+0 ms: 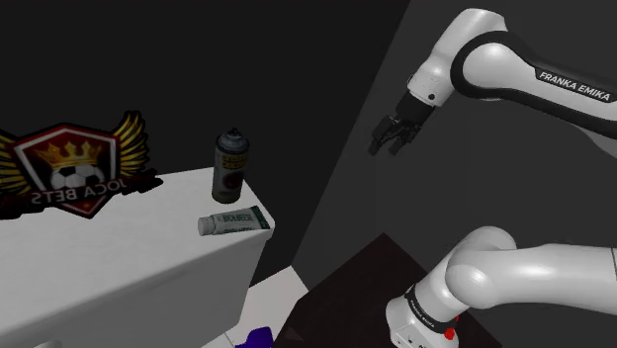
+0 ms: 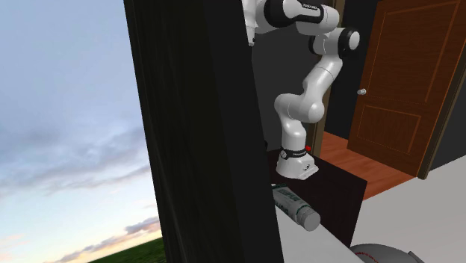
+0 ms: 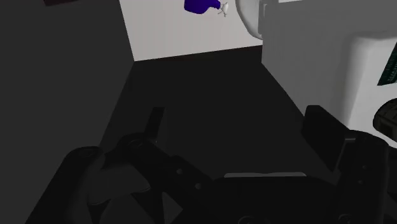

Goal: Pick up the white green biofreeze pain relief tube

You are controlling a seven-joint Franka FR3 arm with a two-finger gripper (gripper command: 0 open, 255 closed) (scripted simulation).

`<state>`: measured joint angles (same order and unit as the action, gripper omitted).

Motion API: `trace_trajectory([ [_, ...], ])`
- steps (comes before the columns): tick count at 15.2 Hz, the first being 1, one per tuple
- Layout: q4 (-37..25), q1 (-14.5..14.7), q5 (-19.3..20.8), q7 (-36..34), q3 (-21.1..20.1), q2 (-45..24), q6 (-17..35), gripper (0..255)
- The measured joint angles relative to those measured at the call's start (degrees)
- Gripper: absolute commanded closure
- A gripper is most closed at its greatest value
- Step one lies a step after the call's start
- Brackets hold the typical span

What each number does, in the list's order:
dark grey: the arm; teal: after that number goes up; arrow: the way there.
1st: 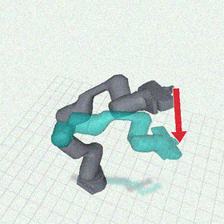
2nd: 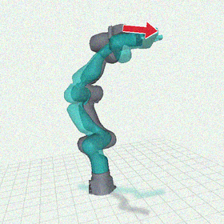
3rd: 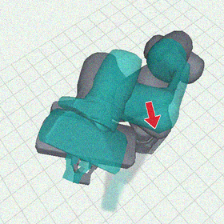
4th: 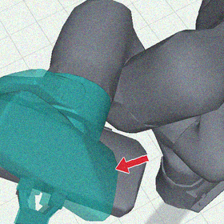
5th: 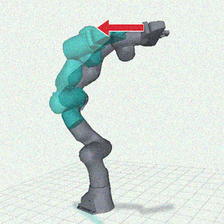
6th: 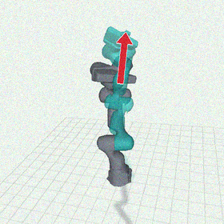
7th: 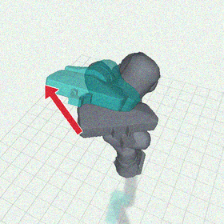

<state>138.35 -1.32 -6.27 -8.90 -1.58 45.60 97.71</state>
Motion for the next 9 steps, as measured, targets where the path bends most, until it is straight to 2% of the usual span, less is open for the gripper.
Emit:
trace_trajectory([
  [2, -0.2, 0.5, -0.1, 0.9, 0.1, -1.0, 0.8, 0],
  [9, -2.1, 7.0, -2.9, 12.8, 0.4, -11.8, 10.2, 0],
])
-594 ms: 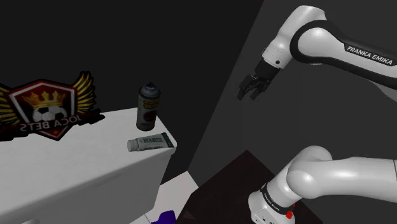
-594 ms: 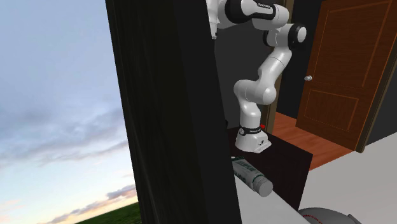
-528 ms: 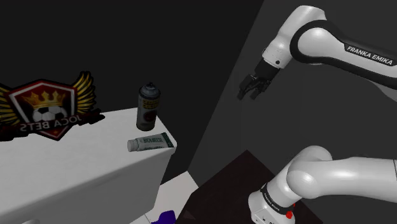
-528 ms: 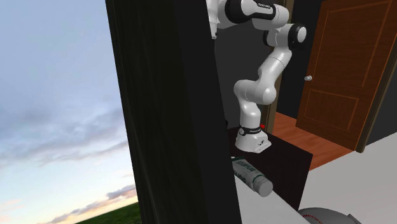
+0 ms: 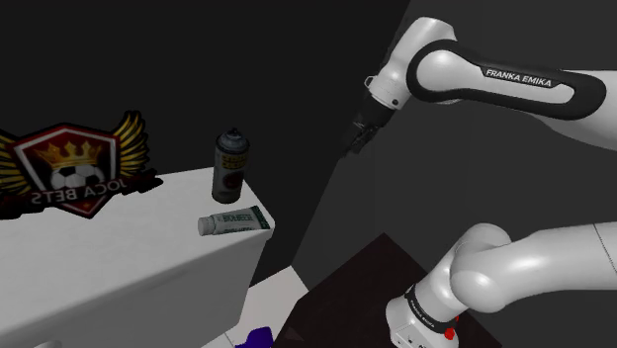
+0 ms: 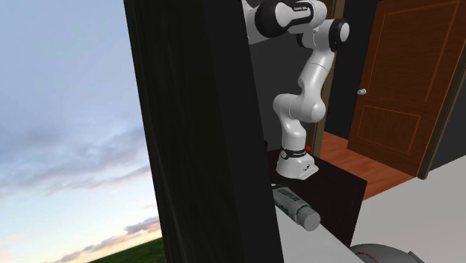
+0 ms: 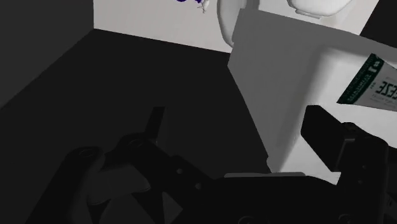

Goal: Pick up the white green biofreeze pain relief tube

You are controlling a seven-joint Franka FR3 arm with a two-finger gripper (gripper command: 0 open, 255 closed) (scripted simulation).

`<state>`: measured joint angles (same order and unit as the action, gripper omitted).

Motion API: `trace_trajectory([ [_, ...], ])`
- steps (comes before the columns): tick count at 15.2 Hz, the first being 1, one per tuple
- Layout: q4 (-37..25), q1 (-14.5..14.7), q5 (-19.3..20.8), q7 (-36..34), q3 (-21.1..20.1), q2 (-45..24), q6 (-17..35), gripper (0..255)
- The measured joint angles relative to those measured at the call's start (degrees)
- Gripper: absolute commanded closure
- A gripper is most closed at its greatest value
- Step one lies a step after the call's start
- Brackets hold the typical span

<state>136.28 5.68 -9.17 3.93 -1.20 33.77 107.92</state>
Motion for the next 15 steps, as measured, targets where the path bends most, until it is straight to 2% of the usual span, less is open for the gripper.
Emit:
trace_trajectory([
  [9, -5.1, 8.8, -4.8, 16.3, -1.6, -13.8, 9.0, 0],
  [15, -10.2, 13.8, -7.7, 26.9, -3.7, -22.3, 12.4, 0],
])
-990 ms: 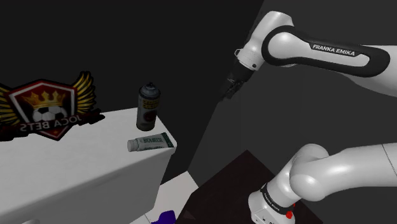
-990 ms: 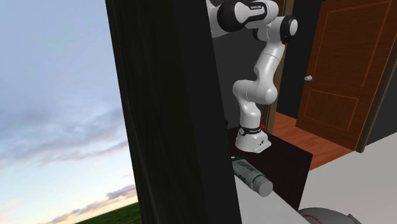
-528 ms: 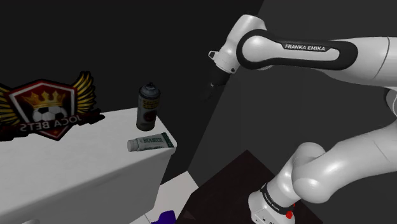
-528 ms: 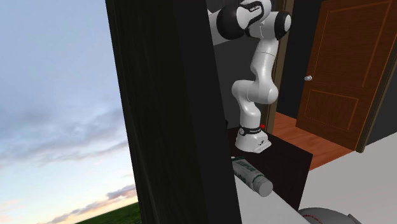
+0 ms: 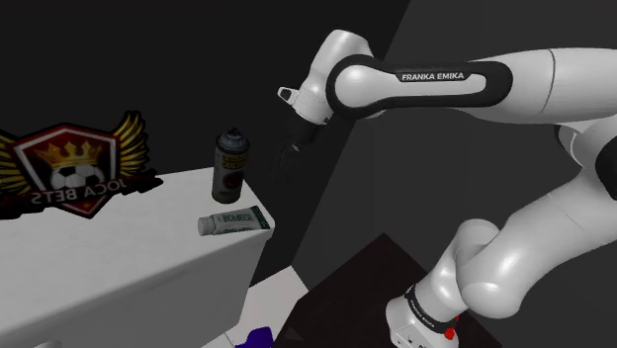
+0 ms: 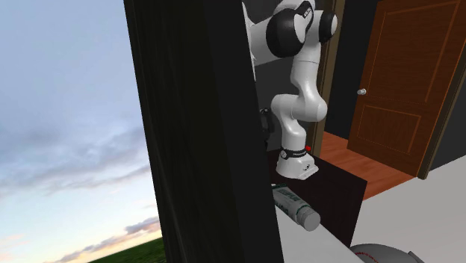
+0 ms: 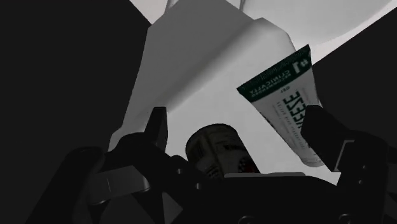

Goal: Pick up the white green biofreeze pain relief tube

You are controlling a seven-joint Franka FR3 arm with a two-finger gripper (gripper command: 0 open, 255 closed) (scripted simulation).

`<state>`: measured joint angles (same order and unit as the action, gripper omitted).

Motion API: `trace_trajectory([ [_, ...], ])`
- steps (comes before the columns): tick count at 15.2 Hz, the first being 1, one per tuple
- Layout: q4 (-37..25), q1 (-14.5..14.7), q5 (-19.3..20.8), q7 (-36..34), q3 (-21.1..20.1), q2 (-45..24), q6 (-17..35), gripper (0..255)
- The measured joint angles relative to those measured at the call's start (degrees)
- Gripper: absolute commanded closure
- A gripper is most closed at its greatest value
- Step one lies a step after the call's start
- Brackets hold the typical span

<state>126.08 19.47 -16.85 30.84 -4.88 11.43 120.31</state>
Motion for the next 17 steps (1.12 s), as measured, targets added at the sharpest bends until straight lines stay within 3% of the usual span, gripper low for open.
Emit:
trace_trajectory([
  [9, -5.4, 6.2, -3.1, 15.5, -4.4, -9.0, 3.2, 0],
  [17, -3.2, 7.2, -4.2, 18.7, -5.4, -12.1, 8.2, 0],
])
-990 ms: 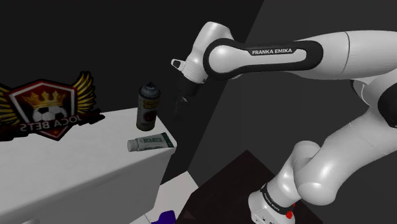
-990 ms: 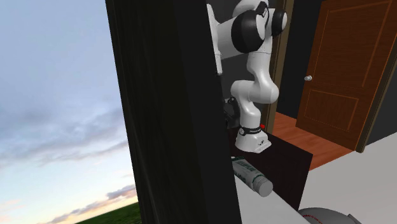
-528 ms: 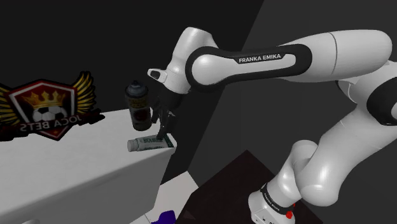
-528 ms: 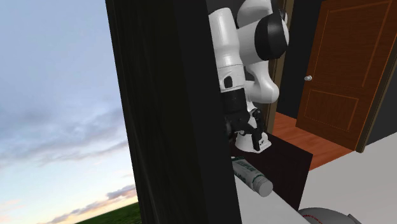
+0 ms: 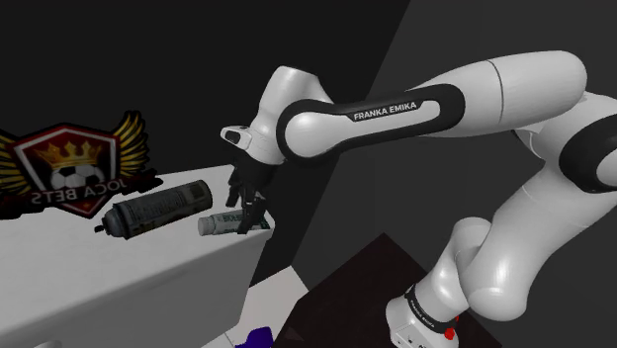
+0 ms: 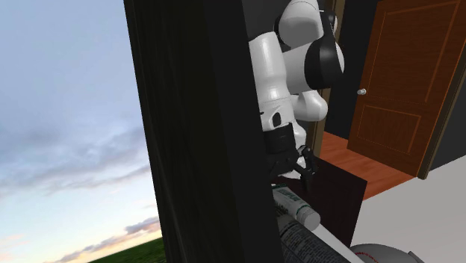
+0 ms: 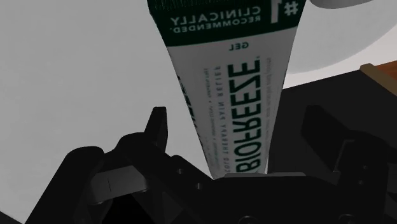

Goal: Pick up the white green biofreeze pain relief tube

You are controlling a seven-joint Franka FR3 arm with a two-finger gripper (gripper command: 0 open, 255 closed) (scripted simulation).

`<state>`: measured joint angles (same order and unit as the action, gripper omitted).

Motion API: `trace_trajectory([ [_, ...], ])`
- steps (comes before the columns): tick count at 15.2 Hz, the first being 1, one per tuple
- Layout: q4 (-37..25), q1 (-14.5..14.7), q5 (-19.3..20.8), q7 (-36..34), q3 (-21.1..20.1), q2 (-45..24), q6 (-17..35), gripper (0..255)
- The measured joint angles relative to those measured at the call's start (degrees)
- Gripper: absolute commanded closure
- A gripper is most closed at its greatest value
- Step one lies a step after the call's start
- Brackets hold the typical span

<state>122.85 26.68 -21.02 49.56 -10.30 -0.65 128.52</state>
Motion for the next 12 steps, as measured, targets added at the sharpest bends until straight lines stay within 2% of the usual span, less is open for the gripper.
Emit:
trace_trajectory([
  [1, 0.2, 0.1, -0.1, 0.0, -0.1, -0.3, 0.6, 0],
  [2, 0.3, 0.1, -0.1, 0.2, -0.1, -0.5, 0.8, 255],
  [12, 0.3, 0.1, -0.1, 0.2, -0.1, -0.6, 1.0, 255],
])
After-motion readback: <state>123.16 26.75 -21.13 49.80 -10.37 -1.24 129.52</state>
